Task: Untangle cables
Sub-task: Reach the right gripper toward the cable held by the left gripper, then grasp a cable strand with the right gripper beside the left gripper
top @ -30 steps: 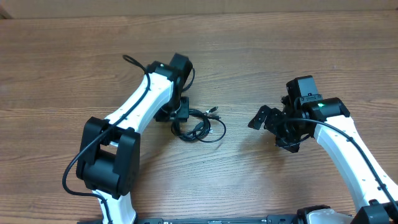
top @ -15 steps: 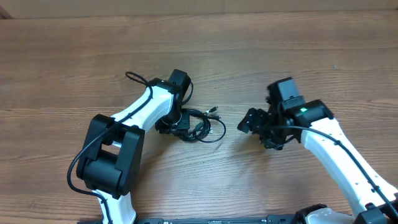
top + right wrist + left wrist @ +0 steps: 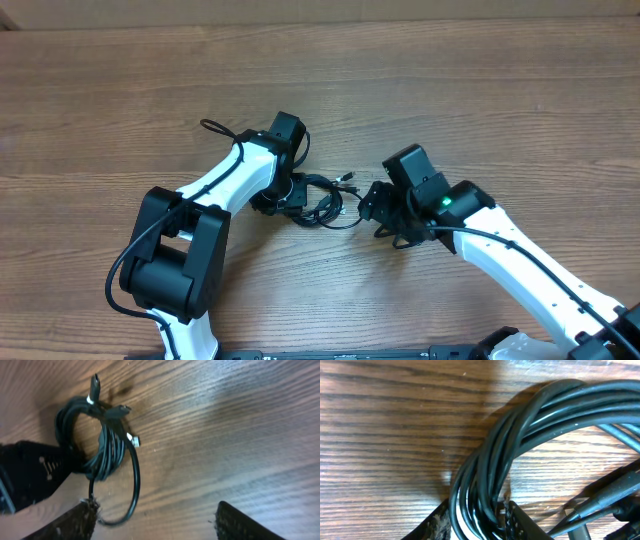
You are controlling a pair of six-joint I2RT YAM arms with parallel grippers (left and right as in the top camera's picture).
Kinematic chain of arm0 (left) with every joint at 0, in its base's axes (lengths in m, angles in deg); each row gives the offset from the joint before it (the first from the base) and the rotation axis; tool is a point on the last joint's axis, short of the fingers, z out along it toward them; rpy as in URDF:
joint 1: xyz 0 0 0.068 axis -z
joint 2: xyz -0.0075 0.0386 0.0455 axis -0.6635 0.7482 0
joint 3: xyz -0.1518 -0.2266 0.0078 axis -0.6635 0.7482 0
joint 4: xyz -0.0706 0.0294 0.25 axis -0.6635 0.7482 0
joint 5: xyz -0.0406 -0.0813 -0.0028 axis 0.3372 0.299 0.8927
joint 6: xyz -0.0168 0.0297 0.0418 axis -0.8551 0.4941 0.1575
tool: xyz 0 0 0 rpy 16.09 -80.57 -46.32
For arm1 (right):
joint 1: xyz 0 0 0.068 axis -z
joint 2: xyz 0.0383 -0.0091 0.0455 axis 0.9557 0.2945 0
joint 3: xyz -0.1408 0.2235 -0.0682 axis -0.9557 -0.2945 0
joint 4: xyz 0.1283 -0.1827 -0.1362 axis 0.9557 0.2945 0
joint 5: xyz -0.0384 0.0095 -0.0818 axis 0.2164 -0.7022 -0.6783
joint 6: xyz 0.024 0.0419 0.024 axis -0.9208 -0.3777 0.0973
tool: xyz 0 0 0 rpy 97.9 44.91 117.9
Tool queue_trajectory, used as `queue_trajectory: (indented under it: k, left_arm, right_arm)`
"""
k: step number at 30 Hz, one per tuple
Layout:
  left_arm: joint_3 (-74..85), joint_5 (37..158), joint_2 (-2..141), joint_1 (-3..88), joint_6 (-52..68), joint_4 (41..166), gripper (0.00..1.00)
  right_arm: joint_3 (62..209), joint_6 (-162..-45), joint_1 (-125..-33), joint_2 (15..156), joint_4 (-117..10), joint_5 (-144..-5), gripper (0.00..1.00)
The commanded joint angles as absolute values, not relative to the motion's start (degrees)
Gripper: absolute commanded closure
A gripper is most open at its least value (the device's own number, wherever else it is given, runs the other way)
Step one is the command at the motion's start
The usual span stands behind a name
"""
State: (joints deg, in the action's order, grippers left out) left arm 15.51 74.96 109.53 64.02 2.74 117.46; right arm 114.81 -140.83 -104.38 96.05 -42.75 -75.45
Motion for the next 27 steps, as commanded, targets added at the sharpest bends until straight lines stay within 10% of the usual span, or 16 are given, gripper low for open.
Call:
queue_trajectory:
  k: [1, 6, 22, 27]
  left_arm:
    - [18.07, 77.1, 111.12, 64.11, 1.97, 116.45, 0.67]
    - [18.7, 77.12, 111.12, 64.11, 1.97, 115.97, 0.7]
    - [19.07, 77.54, 111.12, 64.24, 1.95, 115.16, 0.75]
    - [19.07, 77.54, 111.12, 64.27, 1.95, 115.18, 0.76]
  right_arm:
    - [112.14, -144.35, -105.37, 96.18, -46.62, -77.24, 0.3]
    - [108.32, -144.55, -106.68, 96.18, -54.4, -78.31, 0.45]
    - [102.05, -148.13, -107.0, 102.54, -67.82, -79.97, 0.46]
    - [102.05, -148.13, -107.0, 102.54, -67.8, -79.75, 0.62]
